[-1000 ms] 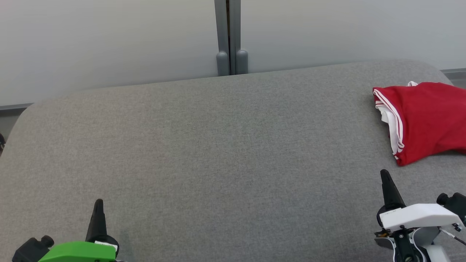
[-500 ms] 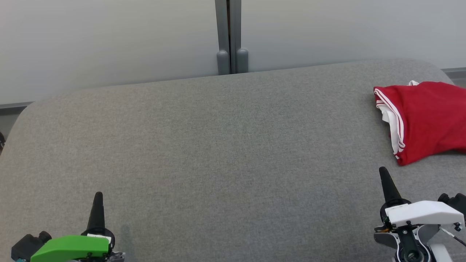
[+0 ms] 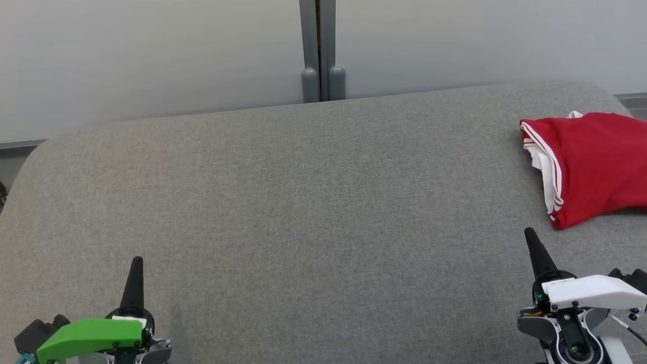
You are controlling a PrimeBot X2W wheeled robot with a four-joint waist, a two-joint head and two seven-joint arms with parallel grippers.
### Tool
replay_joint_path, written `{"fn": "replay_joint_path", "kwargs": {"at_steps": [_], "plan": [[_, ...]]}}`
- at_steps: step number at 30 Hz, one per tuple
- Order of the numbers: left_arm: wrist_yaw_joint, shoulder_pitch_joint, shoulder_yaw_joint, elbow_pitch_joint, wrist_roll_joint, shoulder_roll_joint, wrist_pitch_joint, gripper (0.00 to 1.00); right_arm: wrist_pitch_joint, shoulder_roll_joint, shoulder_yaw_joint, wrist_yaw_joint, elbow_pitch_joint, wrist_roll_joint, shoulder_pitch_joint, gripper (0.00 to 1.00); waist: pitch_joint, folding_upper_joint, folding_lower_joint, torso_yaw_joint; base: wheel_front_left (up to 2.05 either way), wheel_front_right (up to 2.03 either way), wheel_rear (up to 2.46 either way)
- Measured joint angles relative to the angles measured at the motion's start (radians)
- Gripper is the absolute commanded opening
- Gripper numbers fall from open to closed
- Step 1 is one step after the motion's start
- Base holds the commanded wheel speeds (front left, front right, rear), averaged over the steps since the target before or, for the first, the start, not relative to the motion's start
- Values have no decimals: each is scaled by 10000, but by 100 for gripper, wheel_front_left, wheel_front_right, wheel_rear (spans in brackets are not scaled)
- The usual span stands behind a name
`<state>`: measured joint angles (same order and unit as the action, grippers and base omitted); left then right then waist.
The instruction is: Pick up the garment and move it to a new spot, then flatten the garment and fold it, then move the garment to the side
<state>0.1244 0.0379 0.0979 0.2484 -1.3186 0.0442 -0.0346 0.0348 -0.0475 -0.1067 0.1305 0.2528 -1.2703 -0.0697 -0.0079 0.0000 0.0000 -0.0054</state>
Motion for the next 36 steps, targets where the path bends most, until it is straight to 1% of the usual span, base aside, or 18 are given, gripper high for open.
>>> {"fn": "replay_joint_path", "kwargs": {"at_steps": [15,36], "plan": [[6,257,58,-6,-1195,6,-349,0,332,-2,-33,0,-19,-1392,-171,0,42,0,0,20,0,0,0],[33,568,132,-12,-2602,17,-709,0,711,-6,-65,0,-44,-3049,-305,0,98,0,0,47,0,0,0]]}}
